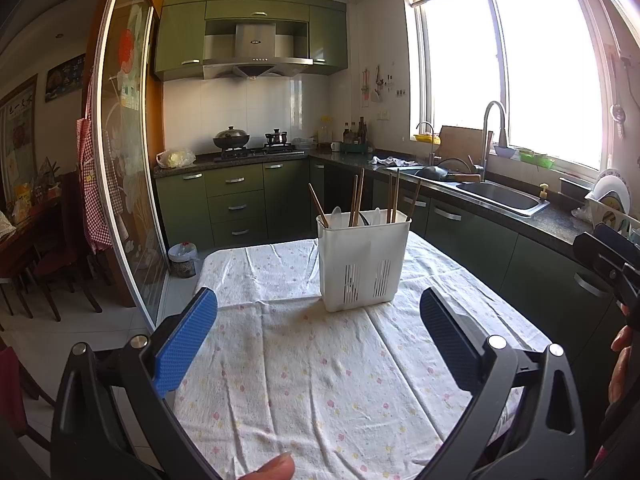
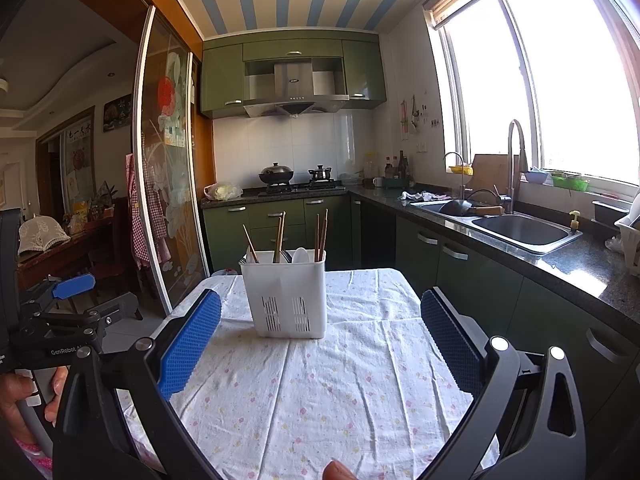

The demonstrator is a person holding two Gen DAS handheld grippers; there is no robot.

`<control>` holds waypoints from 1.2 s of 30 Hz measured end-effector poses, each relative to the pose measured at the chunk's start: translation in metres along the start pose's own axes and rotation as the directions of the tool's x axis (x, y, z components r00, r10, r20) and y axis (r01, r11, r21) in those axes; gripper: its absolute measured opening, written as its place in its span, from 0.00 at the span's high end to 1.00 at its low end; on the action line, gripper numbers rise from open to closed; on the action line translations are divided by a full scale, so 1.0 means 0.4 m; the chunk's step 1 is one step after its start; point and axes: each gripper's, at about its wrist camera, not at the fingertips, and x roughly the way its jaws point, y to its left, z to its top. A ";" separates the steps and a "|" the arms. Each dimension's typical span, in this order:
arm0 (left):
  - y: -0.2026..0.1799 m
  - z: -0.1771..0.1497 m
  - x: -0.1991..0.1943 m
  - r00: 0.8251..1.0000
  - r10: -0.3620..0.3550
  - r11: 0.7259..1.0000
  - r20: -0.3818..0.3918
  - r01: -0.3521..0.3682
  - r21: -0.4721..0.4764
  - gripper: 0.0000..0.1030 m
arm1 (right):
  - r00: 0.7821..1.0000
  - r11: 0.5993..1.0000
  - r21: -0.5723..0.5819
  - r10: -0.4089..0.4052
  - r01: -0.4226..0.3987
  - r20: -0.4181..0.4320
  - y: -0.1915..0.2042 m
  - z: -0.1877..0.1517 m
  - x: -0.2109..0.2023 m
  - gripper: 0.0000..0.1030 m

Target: Organize utensils

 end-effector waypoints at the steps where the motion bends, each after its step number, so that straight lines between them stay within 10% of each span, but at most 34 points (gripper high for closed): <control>1: 0.001 0.000 0.000 1.000 0.000 1.000 0.000 0.000 0.000 0.06 | 1.000 1.000 0.001 0.001 -0.001 0.000 0.003 -0.001 0.000 0.04; 22: 0.052 -0.013 0.025 0.999 -0.051 0.997 0.009 0.051 -0.054 0.06 | 1.000 1.000 0.008 -0.007 0.007 -0.006 0.039 -0.002 -0.010 0.04; 36: 0.047 -0.011 0.047 0.999 0.049 0.999 -0.003 -0.049 0.005 0.06 | 1.000 1.000 0.010 -0.011 0.011 -0.007 0.045 -0.004 -0.018 0.04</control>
